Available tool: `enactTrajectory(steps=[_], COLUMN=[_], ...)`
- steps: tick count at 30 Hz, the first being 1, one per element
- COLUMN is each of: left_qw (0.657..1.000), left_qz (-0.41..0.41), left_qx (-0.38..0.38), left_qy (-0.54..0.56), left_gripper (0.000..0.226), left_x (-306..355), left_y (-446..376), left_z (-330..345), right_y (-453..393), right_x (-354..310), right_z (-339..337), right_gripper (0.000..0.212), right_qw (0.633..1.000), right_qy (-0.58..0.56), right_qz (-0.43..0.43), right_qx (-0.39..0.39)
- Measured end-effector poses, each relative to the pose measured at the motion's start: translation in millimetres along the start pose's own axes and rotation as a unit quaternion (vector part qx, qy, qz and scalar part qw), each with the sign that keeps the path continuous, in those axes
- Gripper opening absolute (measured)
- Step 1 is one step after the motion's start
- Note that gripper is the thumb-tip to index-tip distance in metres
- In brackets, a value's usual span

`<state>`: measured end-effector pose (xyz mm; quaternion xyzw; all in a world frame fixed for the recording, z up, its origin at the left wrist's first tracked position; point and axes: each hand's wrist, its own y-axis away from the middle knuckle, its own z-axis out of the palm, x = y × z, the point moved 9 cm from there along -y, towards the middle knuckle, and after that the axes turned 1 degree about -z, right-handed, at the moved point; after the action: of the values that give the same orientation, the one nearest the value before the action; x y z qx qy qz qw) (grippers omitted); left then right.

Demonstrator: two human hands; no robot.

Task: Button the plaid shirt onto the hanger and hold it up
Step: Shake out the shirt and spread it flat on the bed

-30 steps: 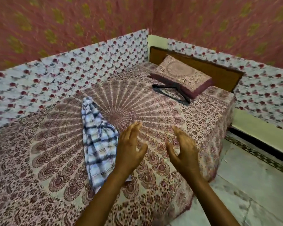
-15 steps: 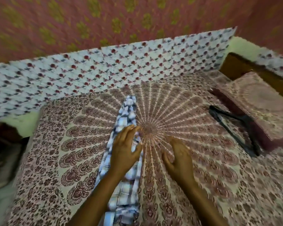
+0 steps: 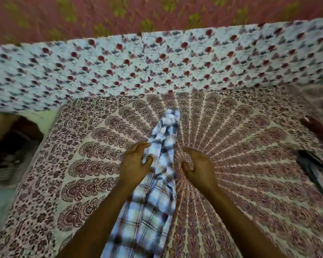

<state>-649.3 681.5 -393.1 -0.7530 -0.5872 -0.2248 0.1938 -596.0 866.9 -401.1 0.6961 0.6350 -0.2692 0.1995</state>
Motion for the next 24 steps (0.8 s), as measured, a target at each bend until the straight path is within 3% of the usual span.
enactTrajectory(steps=[5, 10, 16, 19, 22, 24], left_qw=[0.995, 0.981, 0.967, 0.958, 0.953, 0.946], left_qz=[-0.065, -0.147, -0.224, -0.24, -0.214, -0.218], left_qx=[-0.003, -0.005, -0.05, -0.072, -0.104, -0.084], left_qy=[0.074, 0.124, 0.107, 0.139, 0.186, 0.226], left_gripper=[0.034, 0.025, 0.028, 0.035, 0.046, 0.035], left_x=[-61, -126, -174, -180, -166, -160], left_y=[-87, -168, -235, -251, -257, -261], left_z=[43, 101, 175, 208, 230, 228], right_y=[-92, -185, -238, -241, -228, -216], right_x=[39, 79, 126, 141, 178, 204], right_z=[74, 141, 222, 219, 190, 161], right_gripper=[0.042, 0.026, 0.062, 0.058, 0.042, 0.033], right_qw=[0.998, 0.992, 0.964, 0.96, 0.9, 0.846], right_qy=[-0.02, -0.024, -0.099, -0.155, -0.31, -0.377], right_qz=[0.038, 0.12, 0.238, 0.231, 0.298, 0.347], right_qx=[-0.036, -0.025, -0.067, -0.03, 0.071, 0.15])
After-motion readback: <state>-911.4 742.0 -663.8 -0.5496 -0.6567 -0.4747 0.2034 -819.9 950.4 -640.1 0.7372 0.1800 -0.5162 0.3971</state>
